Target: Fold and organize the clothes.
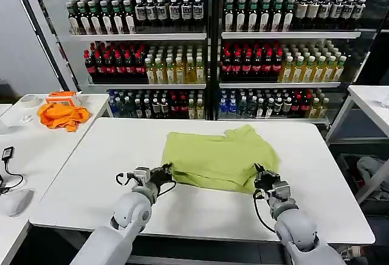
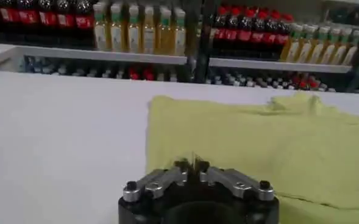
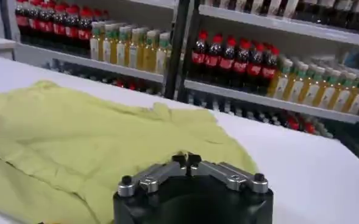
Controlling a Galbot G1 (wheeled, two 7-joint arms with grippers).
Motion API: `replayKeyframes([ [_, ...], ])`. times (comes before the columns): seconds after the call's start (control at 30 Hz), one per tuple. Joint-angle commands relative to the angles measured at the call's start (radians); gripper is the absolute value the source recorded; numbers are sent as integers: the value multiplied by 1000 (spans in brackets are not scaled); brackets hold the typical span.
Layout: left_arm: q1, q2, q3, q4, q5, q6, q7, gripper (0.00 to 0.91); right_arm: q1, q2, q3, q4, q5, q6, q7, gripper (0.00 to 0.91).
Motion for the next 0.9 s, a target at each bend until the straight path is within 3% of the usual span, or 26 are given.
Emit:
replayKeyframes([
  [0.03, 20, -7, -8, -6, 2, -1, 0, 907, -5, 0, 2, 0, -12, 2, -2, 907],
  [0.27, 66, 13, -45, -20, -2, -2, 2, 907, -128, 10, 81, 113, 12, 48, 7, 907],
  [0.57, 72, 18, -51, 19, 2, -11, 4, 907, -255, 25, 169, 121, 47, 15, 40, 907],
  [0.6, 71, 18, -51, 21, 1, -12, 4, 877, -261, 24, 176, 118, 57, 7, 42, 907],
  [0.63, 70, 19, -51, 24, 1, -13, 5, 695, -271, 24, 187, 112, 77, -4, 48, 907],
  [0.67, 69, 20, -50, 27, 1, -14, 5, 605, -274, 24, 191, 107, 91, -12, 52, 856],
  [0.7, 68, 20, -49, 30, 1, -14, 6, 413, -275, 26, 195, 100, 110, -21, 57, 574],
  [0.77, 66, 20, -46, 34, 1, -19, 8, 181, -272, 31, 195, 86, 117, -34, 62, 202],
  [0.8, 63, 19, -44, 36, 1, -19, 9, 121, -267, 35, 192, 82, 123, -40, 63, 0],
  [0.9, 57, 12, -39, 46, 6, -25, 9, 50, -247, 50, 175, 66, 140, -52, 69, 0],
])
